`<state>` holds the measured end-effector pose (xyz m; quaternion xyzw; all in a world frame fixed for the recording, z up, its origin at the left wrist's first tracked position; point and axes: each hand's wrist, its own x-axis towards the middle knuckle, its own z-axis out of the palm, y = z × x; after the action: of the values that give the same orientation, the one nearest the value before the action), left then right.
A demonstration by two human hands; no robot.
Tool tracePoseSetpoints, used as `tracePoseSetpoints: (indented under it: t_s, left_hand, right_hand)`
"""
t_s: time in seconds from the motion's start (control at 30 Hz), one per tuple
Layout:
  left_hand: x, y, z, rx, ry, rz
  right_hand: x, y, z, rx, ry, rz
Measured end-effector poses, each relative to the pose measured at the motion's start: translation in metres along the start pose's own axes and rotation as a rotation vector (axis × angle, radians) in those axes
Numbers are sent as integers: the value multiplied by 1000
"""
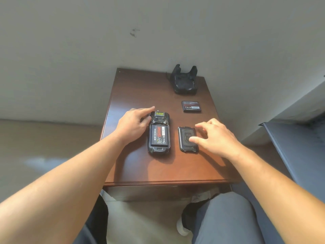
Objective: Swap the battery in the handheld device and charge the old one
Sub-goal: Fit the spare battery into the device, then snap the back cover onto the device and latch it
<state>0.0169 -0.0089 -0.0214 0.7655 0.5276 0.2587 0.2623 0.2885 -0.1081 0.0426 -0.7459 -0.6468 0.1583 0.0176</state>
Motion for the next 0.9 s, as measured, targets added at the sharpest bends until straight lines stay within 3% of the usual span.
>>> tracePoseSetpoints:
  t_s: [0.23, 0.47, 0.77, 0.9]
  left_hand:
    - [0, 6, 1, -34, 23, -12]
    - [3, 2, 2, -34, 21, -21]
    - [3, 5, 2, -8, 41, -21]
    - [3, 5, 4, -9, 53, -23]
  right_hand:
    - [9, -7, -4, -114, -156, -211]
    - [20, -12, -10, -271, -98, -329]
    - [28, -29, -29, 260, 47, -332]
    - [28, -58, -33, 448, 29, -409]
